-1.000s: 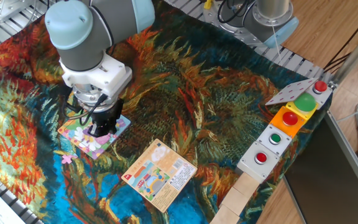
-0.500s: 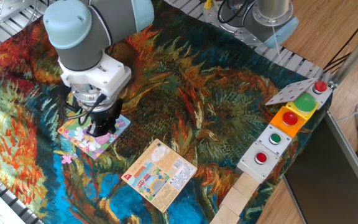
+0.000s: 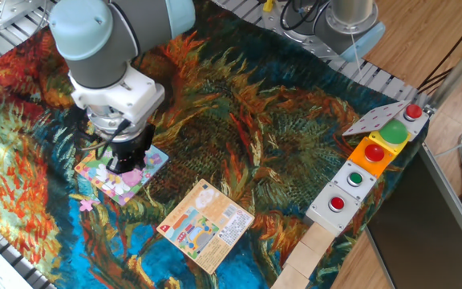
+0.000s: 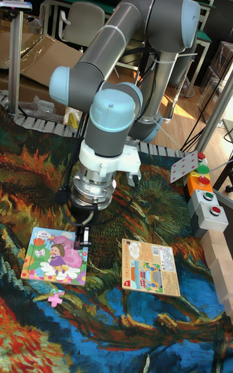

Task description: Assemble one piece of a puzzle

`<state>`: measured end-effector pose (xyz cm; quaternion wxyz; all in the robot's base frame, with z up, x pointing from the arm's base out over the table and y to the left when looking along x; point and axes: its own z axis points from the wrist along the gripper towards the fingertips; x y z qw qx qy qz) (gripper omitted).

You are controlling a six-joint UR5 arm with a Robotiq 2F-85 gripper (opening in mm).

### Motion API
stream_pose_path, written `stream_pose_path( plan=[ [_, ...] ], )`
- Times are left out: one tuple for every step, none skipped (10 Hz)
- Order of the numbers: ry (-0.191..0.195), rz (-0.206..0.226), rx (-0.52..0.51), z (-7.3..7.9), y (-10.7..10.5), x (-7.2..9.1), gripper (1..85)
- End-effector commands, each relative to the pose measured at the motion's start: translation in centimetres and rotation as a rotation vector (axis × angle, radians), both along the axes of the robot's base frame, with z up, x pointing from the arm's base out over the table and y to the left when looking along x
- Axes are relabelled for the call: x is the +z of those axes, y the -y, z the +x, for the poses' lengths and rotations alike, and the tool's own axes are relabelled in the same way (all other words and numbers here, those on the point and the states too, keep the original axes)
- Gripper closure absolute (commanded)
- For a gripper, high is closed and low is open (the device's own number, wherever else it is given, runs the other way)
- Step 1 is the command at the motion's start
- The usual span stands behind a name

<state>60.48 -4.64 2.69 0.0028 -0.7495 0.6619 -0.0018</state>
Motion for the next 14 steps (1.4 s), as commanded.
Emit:
stream_pose_path(
  plan=[
    [0.000, 0.003, -0.036, 0.2, 0.9, 0.8, 72.7],
    [0.011, -0.001, -0.053, 0.4, 1.0, 0.8, 72.7],
    [0.014, 0.033, -0.104, 0.2, 0.0, 0.8, 72.7],
    [0.016, 0.049, -0.153, -0.1, -0.8, 0.8, 72.7],
    [0.020, 0.049, -0.182, 0.0, -0.8, 0.8, 72.7],
    [0.014, 0.054, -0.217, -0.1, -0.9, 0.8, 70.0],
    [0.011, 0.040, -0.228, -0.3, -0.5, 0.8, 55.0],
    [-0.001, 0.033, -0.244, -0.6, -0.4, 0.8, 27.0],
    [0.012, 0.027, -0.271, -0.3, -0.2, 0.8, 18.3],
    [0.012, 0.035, -0.275, -0.2, -0.4, 0.8, 8.7],
    [0.015, 0.037, -0.283, -0.1, -0.4, 0.8, 8.3],
    [0.025, 0.043, -0.286, 0.1, -0.5, 0.8, 8.3],
    [0.034, 0.047, -0.274, 0.4, -0.6, 0.8, 8.7],
    [0.017, 0.073, -0.259, 0.2, -1.2, 0.8, 8.7]
  ],
)
